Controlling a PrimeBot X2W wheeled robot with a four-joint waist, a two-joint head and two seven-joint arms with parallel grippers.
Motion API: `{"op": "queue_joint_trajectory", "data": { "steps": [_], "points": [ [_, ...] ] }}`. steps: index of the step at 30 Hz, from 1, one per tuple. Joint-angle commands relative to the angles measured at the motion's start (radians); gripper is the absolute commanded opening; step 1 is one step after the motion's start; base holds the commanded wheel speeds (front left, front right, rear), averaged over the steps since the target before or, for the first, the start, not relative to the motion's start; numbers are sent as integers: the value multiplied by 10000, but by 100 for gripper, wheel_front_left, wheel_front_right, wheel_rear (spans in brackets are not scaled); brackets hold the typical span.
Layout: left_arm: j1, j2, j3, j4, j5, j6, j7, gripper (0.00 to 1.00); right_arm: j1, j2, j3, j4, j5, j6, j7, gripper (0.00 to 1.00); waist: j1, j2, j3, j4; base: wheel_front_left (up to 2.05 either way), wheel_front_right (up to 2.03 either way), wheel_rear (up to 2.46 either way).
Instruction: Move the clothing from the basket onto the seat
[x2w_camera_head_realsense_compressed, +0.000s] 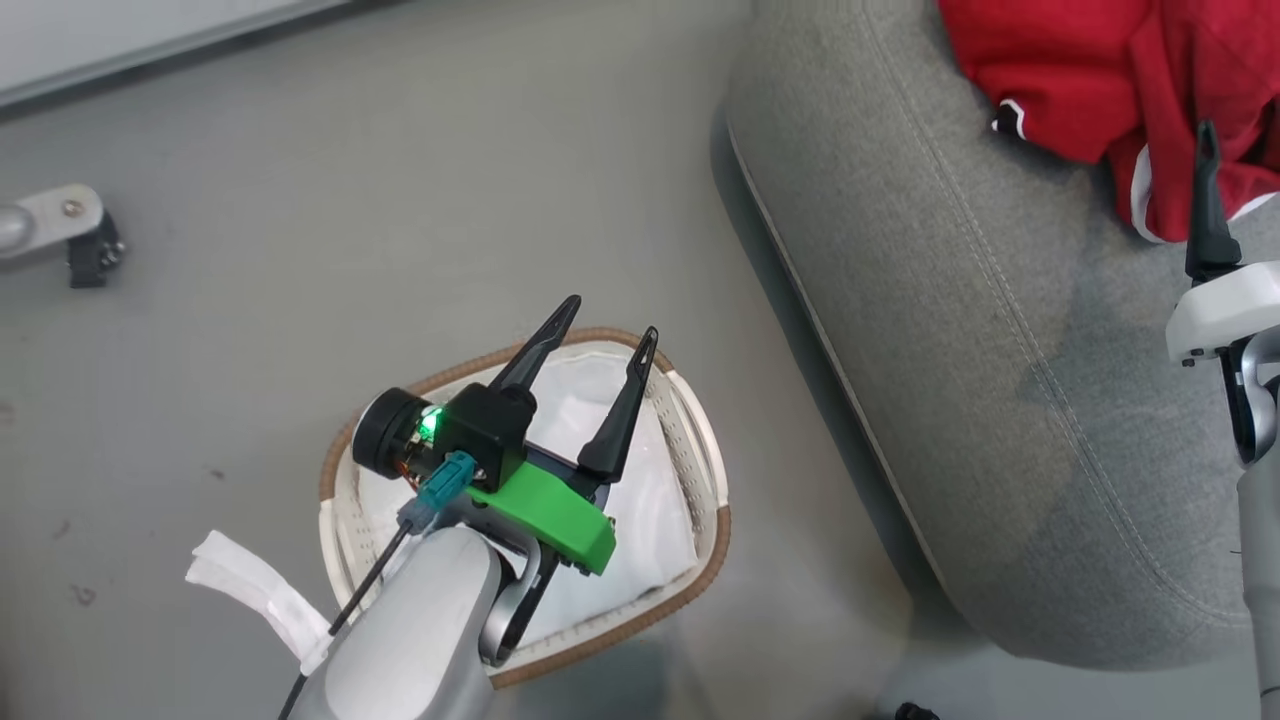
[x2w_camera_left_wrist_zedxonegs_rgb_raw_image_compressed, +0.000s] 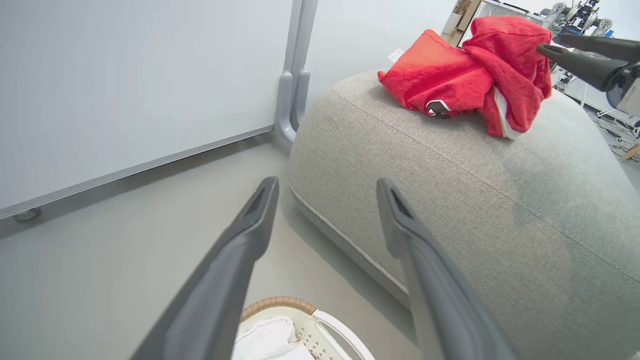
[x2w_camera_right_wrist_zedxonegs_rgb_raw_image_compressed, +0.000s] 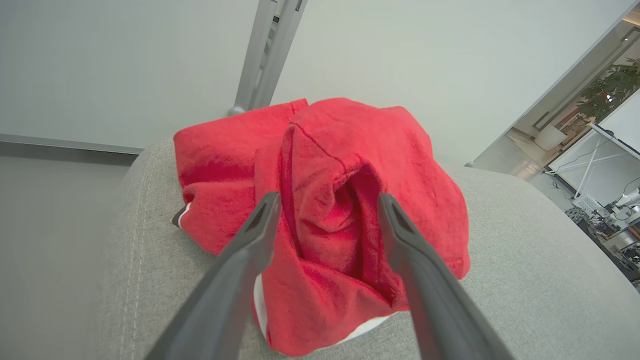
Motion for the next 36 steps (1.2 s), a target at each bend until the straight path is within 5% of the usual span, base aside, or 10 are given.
{"op": "queue_joint_trajectory", "data": {
  "steps": [1,11,21,29,36],
  "points": [
    [195,-48,149,-45,-127,-43,-3,100,112,-130,110,-132,6,-14,-19,100,0,0,-787,526,0,0,0],
    [1054,-309,1741,-232,-320,-54,-3,100,26,-187,908,-336,480,-15,-19,100,0,0,-2182,1586,0,0,0],
    [2180,-347,3219,-599,-404,533,-3,100,1130,1008,1058,-449,1134,-15,-21,100,0,0,-3033,2439,0,0,0],
    [3188,-351,4169,-1111,-229,1172,-3,100,2421,1658,1285,-1135,1721,-15,-19,100,0,0,-3302,2650,0,0,0],
    [3707,-351,4239,-1058,-84,1167,-3,100,3494,1660,1764,-1385,2501,-15,-19,100,0,0,-3558,2648,0,0,0]
  ]
}}
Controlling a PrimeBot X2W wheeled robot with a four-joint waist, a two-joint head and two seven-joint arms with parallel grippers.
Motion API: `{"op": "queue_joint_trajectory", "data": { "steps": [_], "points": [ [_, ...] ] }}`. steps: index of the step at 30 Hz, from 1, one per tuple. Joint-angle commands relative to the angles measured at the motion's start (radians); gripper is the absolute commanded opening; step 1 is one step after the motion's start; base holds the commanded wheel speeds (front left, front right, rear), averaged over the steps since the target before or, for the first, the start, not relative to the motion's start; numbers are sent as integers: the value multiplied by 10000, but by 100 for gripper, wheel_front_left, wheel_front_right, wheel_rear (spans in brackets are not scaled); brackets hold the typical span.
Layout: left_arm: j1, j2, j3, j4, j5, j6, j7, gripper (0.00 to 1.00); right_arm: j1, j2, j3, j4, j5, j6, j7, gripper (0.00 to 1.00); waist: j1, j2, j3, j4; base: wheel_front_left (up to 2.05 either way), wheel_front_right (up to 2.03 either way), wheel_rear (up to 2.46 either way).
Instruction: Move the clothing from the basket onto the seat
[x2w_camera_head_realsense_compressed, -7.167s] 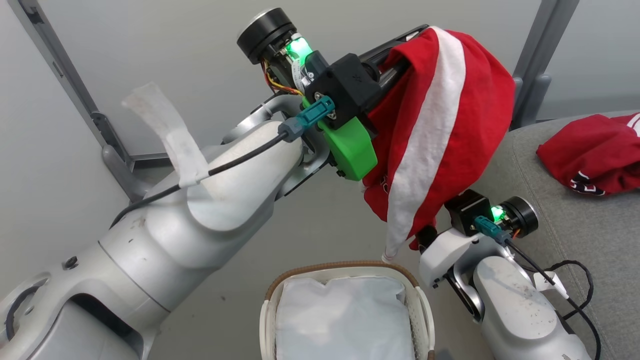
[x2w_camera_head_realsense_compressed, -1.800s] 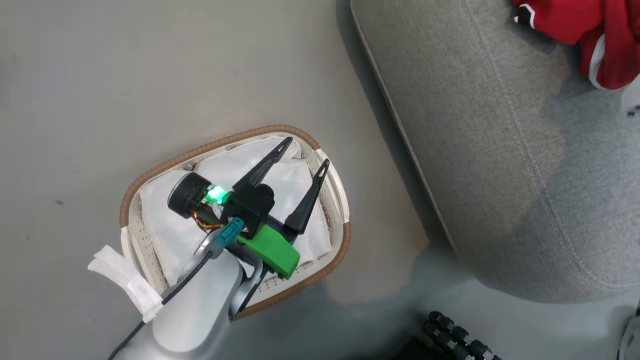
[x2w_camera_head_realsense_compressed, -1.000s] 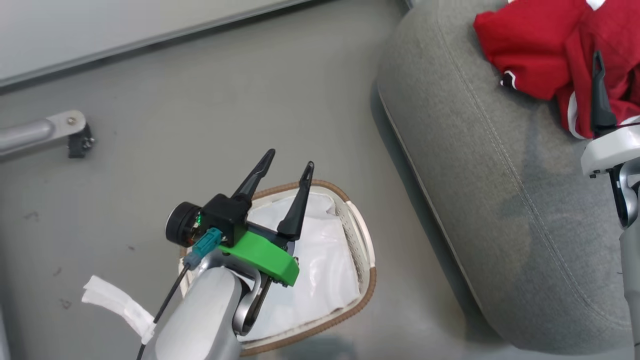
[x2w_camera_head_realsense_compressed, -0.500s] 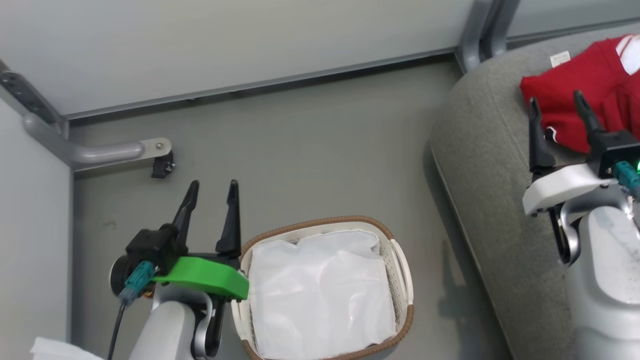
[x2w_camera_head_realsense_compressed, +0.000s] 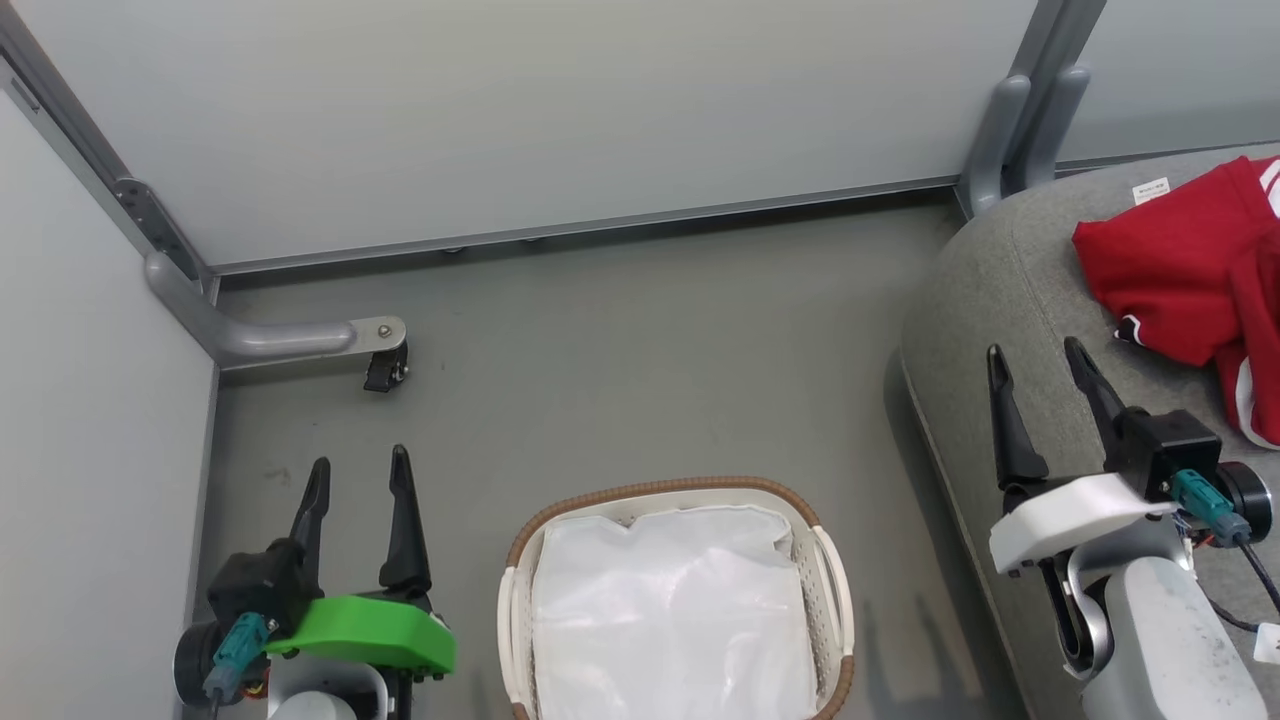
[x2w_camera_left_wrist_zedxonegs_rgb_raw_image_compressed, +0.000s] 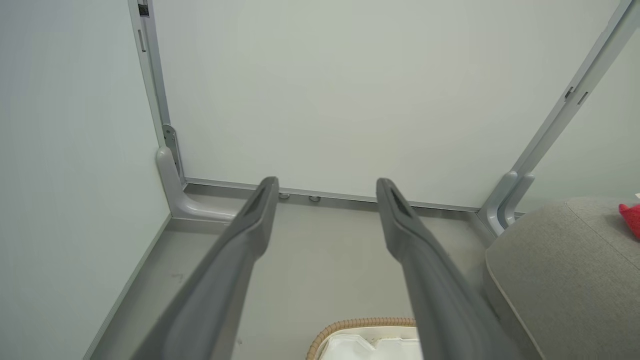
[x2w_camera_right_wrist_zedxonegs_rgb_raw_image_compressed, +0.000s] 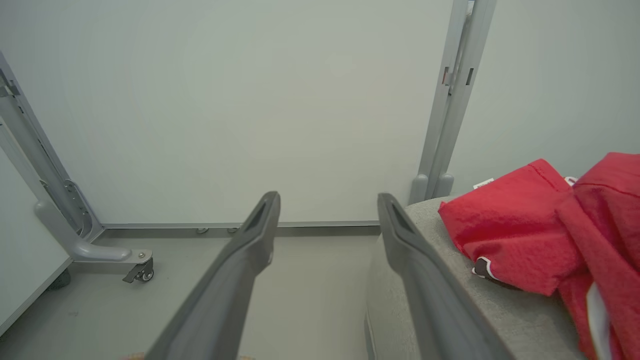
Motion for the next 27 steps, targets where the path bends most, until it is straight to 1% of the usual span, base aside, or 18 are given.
{"op": "queue_joint_trajectory", "data": {
  "steps": [1,11,27],
  "points": [
    [191,7,-46,66,73,-21,-3,100,274,-39,3,-66,77,-15,-19,100,1,0,-86,-1,0,0,0],
    [350,8,-139,378,-113,-71,-3,100,922,-37,27,-104,253,-15,-19,100,1,0,-221,-72,0,0,0],
    [232,8,-156,660,-139,-2,-3,100,981,-36,253,-31,357,-15,-19,100,1,0,-359,1,0,0,0]
  ]
}}
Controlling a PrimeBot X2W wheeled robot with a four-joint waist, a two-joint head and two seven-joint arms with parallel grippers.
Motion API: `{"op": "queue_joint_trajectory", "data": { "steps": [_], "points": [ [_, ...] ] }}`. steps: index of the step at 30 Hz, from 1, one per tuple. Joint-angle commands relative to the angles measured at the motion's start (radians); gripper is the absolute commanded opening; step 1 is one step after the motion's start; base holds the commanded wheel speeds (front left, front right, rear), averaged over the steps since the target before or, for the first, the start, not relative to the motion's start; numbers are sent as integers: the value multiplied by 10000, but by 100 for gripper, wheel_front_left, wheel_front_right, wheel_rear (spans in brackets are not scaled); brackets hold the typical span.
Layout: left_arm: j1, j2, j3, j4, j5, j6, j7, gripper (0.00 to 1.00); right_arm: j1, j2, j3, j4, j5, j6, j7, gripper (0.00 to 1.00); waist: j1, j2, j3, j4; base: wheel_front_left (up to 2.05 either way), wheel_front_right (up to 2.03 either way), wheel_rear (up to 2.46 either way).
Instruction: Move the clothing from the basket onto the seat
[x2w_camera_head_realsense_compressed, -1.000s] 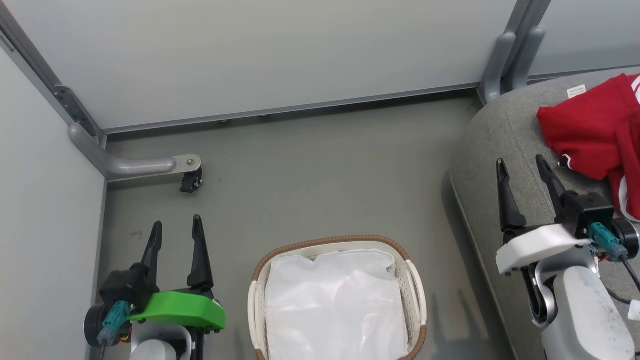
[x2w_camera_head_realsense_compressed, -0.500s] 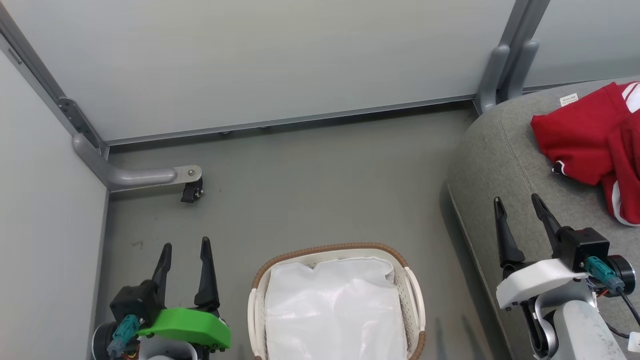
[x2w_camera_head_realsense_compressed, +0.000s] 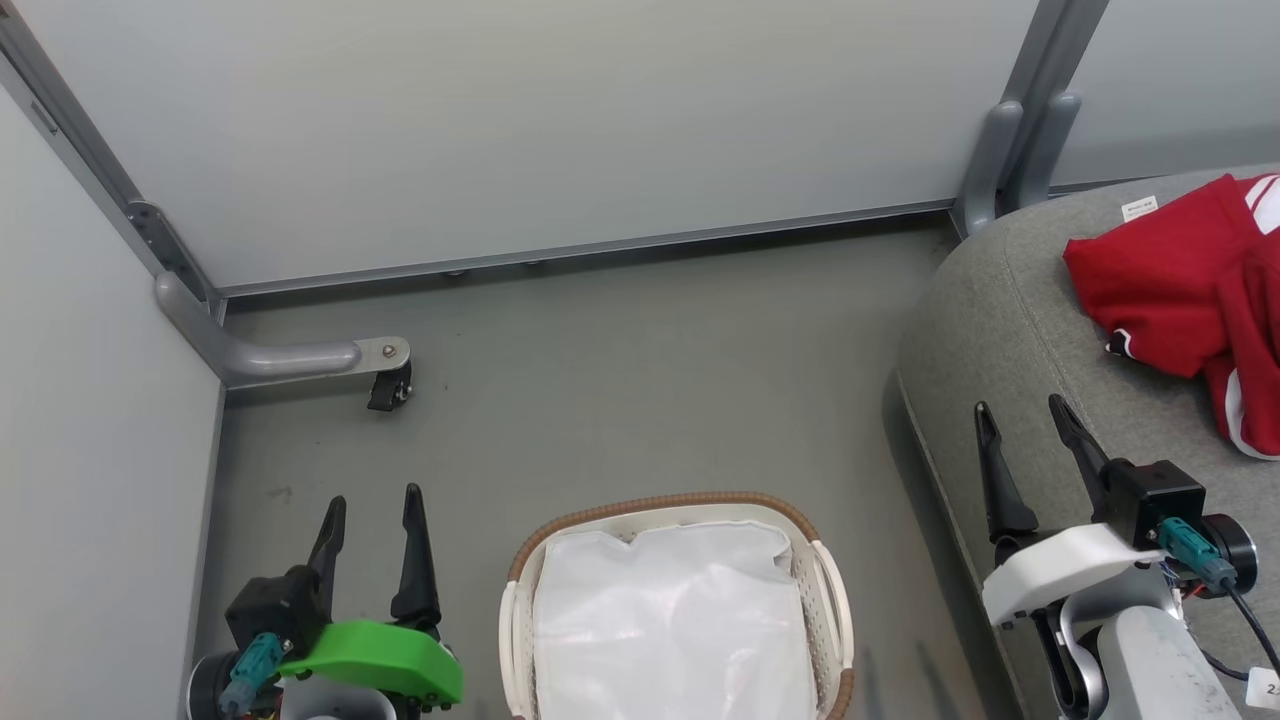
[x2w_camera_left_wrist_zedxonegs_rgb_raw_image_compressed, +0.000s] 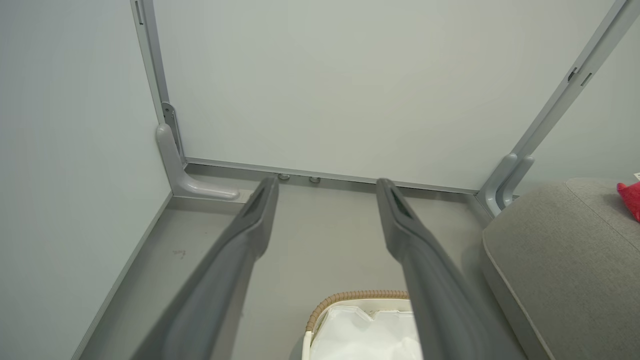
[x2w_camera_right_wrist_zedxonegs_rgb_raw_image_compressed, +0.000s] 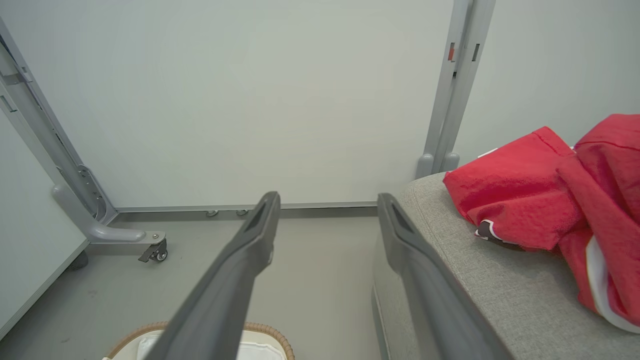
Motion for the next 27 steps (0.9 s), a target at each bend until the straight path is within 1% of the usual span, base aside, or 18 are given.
{"op": "queue_joint_trajectory", "data": {
  "steps": [1,2,6,11,27],
  "points": [
    [2,11,10,11,-30,9,-3,100,117,-34,6,9,94,-15,-19,100,1,0,-7,1,0,0,0],
    [0,0,-10,8,-19,-2,0,0,9,0,17,2,2,0,0,0,1,0,-8,1,0,0,0],
    [32,-10,-64,324,-32,-2,3,0,168,90,29,331,1,0,24,0,1,0,-12,2,0,0,0],
    [0,-3,118,247,-930,-89,259,0,102,81,-125,366,1031,-1,388,0,1,0,-38,-8,0,0,0],
    [-102,19,638,14,-3400,-330,983,0,317,55,-137,35,4022,-2,1030,0,1,0,-114,-42,0,0,0]
  ]
}}
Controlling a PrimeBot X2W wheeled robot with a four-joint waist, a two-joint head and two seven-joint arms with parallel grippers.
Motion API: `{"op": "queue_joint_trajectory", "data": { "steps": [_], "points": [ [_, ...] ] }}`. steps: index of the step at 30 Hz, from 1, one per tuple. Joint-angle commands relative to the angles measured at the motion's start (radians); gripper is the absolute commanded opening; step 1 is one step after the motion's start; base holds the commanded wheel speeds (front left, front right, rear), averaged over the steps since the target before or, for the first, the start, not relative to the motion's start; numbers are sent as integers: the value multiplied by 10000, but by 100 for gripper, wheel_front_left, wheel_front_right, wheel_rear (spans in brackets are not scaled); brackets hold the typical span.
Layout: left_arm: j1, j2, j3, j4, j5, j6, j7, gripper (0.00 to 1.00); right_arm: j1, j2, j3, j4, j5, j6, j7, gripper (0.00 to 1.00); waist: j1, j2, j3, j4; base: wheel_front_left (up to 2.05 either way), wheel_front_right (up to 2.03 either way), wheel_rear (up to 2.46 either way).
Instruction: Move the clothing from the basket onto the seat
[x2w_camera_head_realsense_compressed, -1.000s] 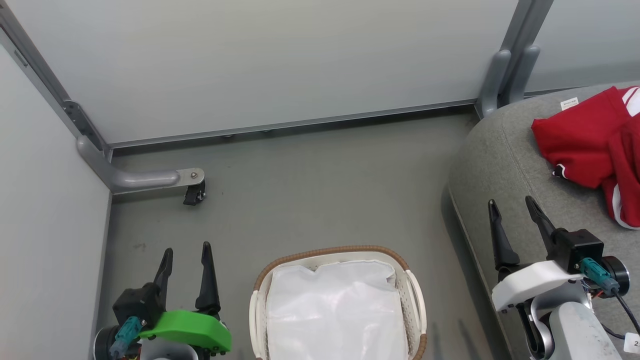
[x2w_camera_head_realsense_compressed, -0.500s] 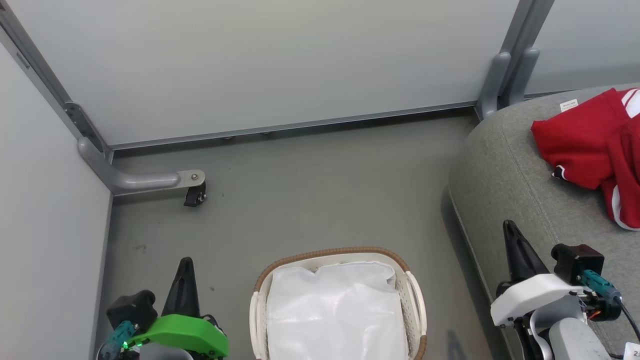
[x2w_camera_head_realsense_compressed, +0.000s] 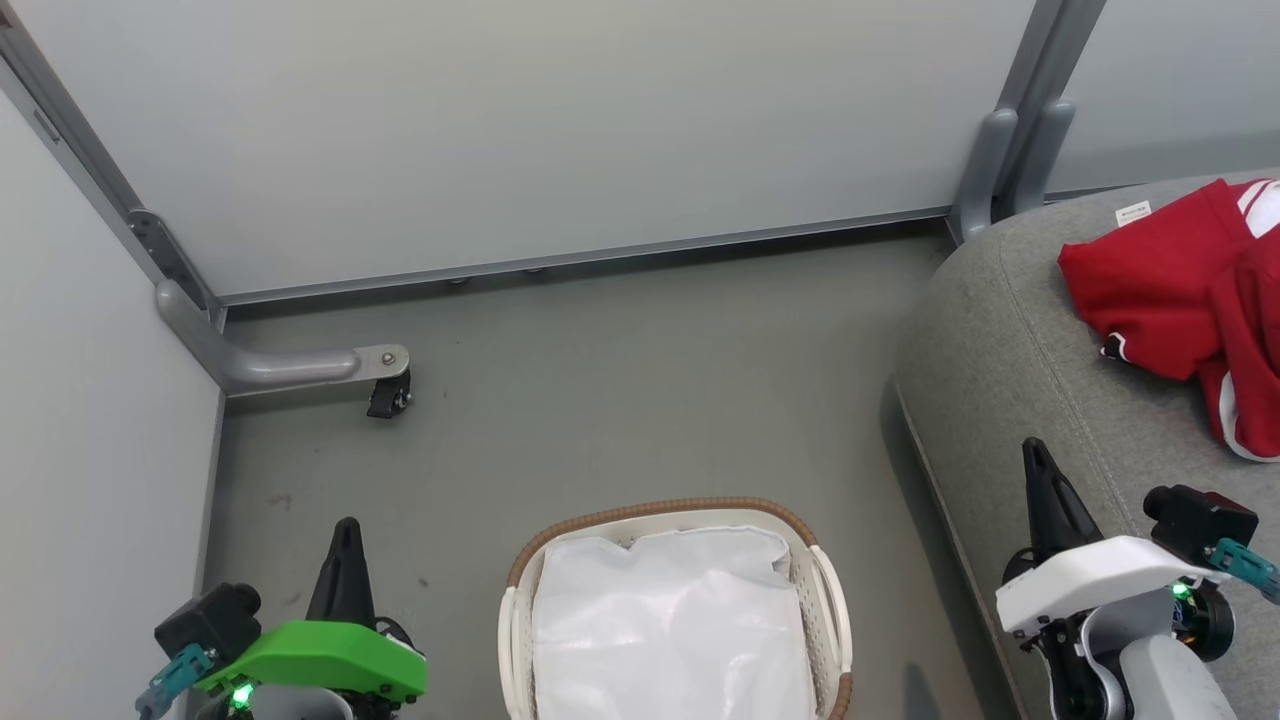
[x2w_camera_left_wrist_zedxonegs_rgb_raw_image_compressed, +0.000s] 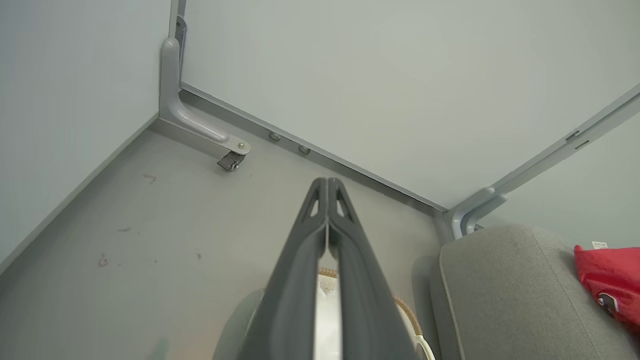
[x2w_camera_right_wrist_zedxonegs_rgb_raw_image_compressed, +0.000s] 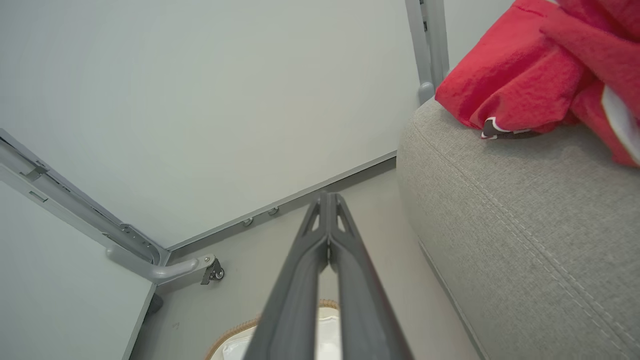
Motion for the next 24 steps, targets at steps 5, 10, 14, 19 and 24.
{"op": "queue_joint_trajectory", "data": {
  "steps": [5,10,14,19,24],
  "points": [
    [-196,41,229,-250,-911,-125,246,0,19,-74,-61,-260,1095,-3,259,0,0,0,-26,-11,0,0,0],
    [-226,45,367,-313,-1572,-193,445,0,53,-81,-90,-321,1886,-3,452,0,0,0,-51,-22,0,0,0],
    [-249,48,479,-363,-2072,-243,592,0,67,-86,-113,-366,2478,-4,601,0,0,0,-70,-30,0,0,0],
    [-277,52,606,-422,-2673,-304,769,0,98,-94,-141,-420,3201,-4,782,0,0,0,-94,-41,0,0,0],
    [-301,54,725,-470,-3217,-360,929,0,127,-99,-167,-468,3853,-5,939,0,0,0,-118,-51,0,0,0]
  ]
}}
